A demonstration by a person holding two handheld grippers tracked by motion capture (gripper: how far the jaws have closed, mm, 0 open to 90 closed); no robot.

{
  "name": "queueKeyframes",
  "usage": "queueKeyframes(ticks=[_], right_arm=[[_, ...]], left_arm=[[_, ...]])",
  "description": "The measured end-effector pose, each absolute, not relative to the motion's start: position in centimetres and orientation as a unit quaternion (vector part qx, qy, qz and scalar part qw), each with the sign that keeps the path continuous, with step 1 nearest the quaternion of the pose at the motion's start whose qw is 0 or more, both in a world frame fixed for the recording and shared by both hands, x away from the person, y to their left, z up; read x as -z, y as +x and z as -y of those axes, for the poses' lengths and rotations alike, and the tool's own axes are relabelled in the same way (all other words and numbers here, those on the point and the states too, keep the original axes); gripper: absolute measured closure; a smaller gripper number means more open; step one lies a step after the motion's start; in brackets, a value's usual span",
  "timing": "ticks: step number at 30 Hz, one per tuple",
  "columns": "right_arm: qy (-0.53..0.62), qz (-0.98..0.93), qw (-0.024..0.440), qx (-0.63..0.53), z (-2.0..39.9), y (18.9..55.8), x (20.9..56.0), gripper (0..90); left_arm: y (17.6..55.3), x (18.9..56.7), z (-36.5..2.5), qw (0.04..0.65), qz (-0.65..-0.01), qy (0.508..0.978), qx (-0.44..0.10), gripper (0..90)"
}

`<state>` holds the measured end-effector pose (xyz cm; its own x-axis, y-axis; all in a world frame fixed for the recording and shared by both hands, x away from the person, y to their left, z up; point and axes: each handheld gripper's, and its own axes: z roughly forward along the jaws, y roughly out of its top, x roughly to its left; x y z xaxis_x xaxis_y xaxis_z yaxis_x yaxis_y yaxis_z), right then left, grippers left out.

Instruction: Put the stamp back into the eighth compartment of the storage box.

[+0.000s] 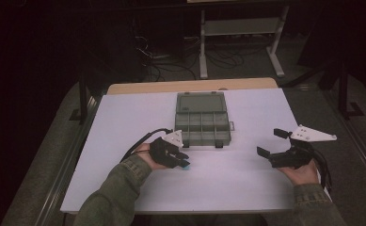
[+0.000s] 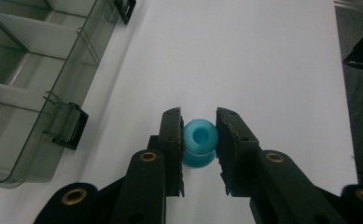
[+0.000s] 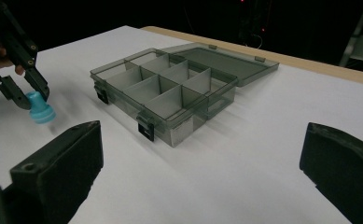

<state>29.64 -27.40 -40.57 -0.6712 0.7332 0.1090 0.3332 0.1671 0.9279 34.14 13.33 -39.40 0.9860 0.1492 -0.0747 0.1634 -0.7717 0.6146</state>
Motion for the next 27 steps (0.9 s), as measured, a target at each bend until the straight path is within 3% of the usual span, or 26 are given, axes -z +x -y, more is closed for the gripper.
queueKeyframes(ticks=[27], right_arm=[[0.36, -0.74, 0.186, -0.536, 27.4, 29.6, 40.6, 0.0]], left_arm=[[35.4, 36.0, -12.7, 0.338, -0.07, 0.938, 0.018, 72.0]])
